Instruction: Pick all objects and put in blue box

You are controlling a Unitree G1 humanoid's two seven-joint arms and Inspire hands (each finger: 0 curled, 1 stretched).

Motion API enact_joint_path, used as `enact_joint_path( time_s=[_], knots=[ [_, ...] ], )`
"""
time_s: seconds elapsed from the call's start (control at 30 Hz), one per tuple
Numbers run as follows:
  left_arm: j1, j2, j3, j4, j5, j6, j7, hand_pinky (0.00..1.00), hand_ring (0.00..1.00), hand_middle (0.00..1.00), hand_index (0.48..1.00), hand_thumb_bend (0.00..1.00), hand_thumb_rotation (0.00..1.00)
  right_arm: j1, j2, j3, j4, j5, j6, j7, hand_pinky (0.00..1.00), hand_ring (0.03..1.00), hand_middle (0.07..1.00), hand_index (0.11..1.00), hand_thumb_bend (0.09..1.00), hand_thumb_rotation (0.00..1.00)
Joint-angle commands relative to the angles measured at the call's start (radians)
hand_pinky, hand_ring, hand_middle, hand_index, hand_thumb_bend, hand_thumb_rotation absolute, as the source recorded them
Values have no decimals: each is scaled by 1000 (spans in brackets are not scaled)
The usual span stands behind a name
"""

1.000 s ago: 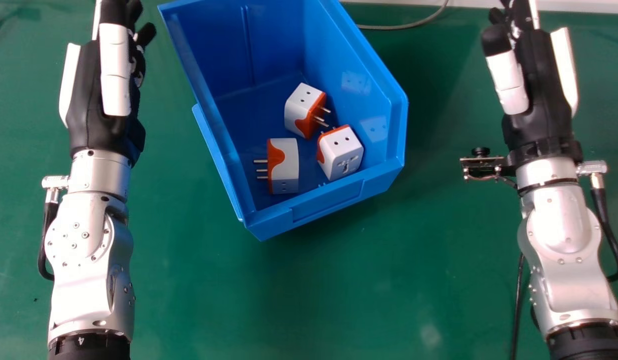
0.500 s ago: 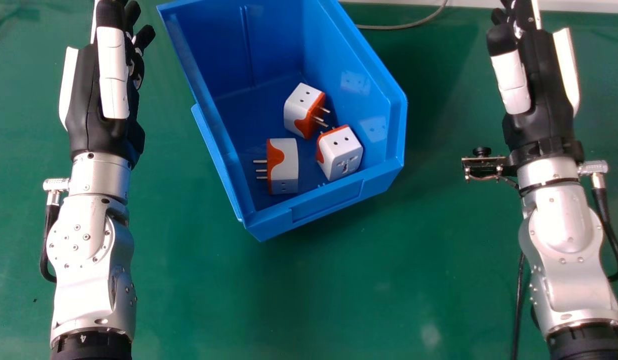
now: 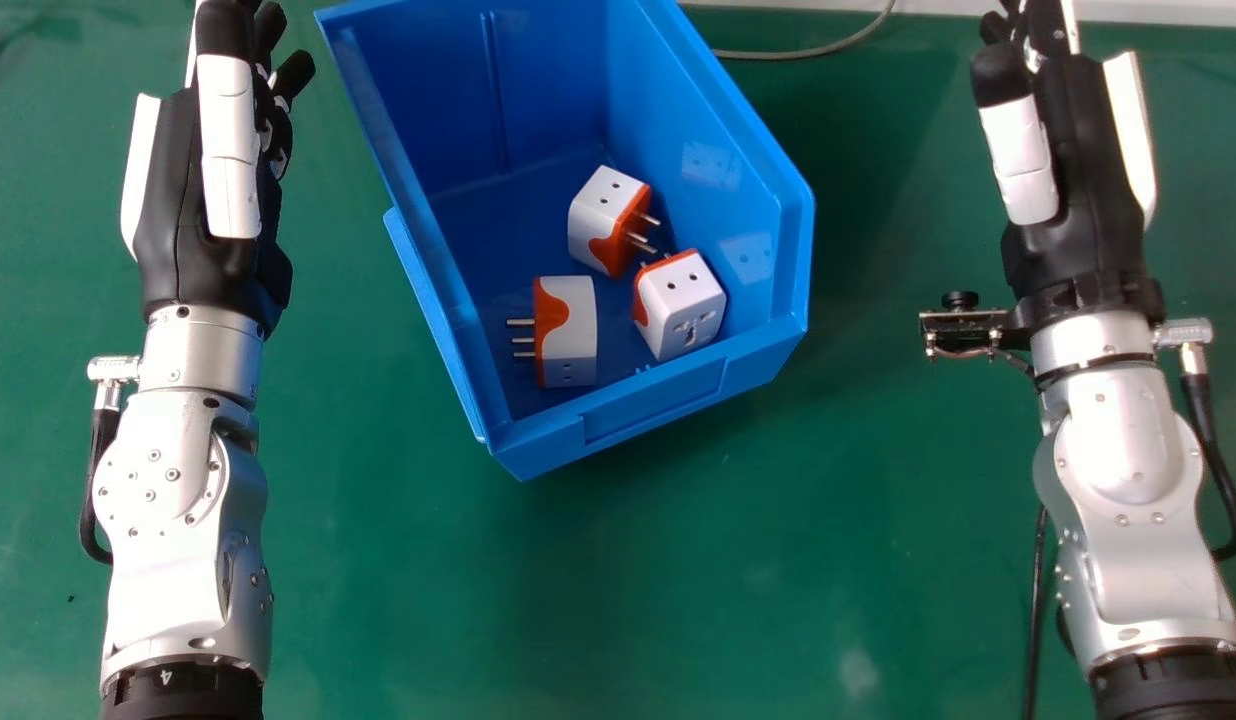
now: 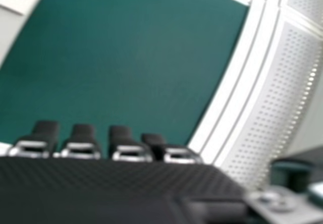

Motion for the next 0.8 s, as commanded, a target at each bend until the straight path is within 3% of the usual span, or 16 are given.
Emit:
enact_joint_path(
  time_s=[0.0,0.23,0.3,0.37,0.43,0.63,0.77],
  knots=[
    [-21,6,3,-16,-7,-12,-3,958,995,999,982,827,1000,-1,-4,-9,-31,3,-8,-2,977,1000,1000,1000,1000,1000],
    [-17,6,1,-20,-1,-16,3,957,995,997,982,823,1000,1,-7,-8,-34,2,-6,2,977,1000,1000,1000,1000,1000],
    [-15,8,1,-22,-1,-14,0,956,994,997,981,819,1000,2,-5,-8,-34,1,-5,1,978,1000,1000,1000,1000,1000],
    [-12,10,2,-24,-10,-9,-10,957,993,997,981,818,1000,4,-4,-7,-34,0,-5,0,978,1000,1000,1000,1000,1000],
    [-8,11,2,-24,-9,-13,-12,958,994,998,981,819,1000,9,-4,-5,-38,-5,-2,-2,977,1000,1000,1000,1000,1000],
    [16,6,0,-42,5,-13,0,959,996,999,982,822,1000,23,5,-4,-41,-20,-10,-16,975,1000,1000,1000,1000,1000],
    [36,2,-2,-53,-3,-11,-10,955,994,998,983,823,1000,37,6,-4,-39,-28,-15,-25,974,1000,1000,1000,1000,1000]
  ],
)
